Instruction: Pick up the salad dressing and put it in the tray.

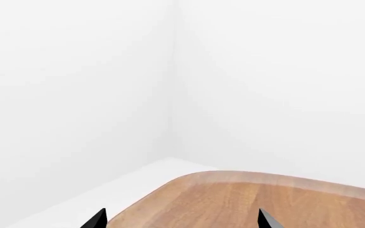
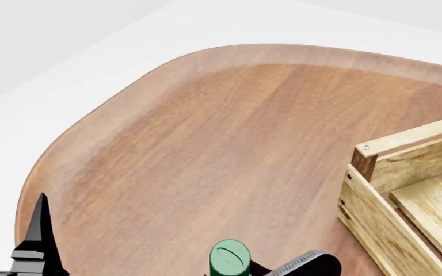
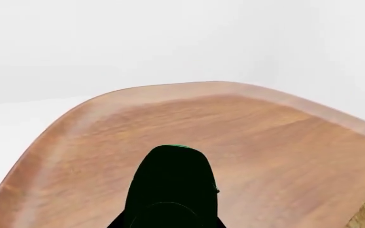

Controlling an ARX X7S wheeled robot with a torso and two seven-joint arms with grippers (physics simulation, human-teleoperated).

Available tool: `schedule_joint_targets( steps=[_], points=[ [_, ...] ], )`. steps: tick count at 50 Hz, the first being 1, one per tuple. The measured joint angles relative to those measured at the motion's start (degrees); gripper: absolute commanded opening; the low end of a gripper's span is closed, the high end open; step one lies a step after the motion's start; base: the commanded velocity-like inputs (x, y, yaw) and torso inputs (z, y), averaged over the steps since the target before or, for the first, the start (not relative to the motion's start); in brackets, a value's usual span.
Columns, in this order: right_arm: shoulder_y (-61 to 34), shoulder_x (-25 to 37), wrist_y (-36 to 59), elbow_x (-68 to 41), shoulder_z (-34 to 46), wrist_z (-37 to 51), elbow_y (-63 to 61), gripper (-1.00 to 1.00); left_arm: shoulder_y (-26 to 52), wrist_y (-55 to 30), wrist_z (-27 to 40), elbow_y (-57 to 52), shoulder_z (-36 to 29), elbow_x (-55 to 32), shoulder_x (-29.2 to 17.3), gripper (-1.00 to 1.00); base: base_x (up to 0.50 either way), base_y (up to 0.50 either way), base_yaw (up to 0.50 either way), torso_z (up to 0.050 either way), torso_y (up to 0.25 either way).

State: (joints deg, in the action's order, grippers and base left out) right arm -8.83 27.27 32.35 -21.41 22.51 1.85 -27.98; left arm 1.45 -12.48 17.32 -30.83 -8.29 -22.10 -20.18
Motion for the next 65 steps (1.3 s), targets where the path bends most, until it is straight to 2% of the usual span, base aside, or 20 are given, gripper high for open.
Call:
schedule_joint_targets(
  steps=[41, 65],
  points=[
    [-9.28, 4.24, 17.72, -10.62, -13.29, 4.67, -5.95, -1.0, 0.1, 0.36, 0.74, 0.0, -0.52, -0.11, -0.61, 1.0, 0.0, 0.0, 0.0, 0.0, 0.0],
    [-16.13, 6.83, 24.94, -14.49, -21.76, 8.04, -3.18, -1.0, 0.1, 0.48, 1.17, -0.13, -1.0, 0.02, -0.98, 1.0, 0.0, 0.0, 0.0, 0.0, 0.0]
  ],
)
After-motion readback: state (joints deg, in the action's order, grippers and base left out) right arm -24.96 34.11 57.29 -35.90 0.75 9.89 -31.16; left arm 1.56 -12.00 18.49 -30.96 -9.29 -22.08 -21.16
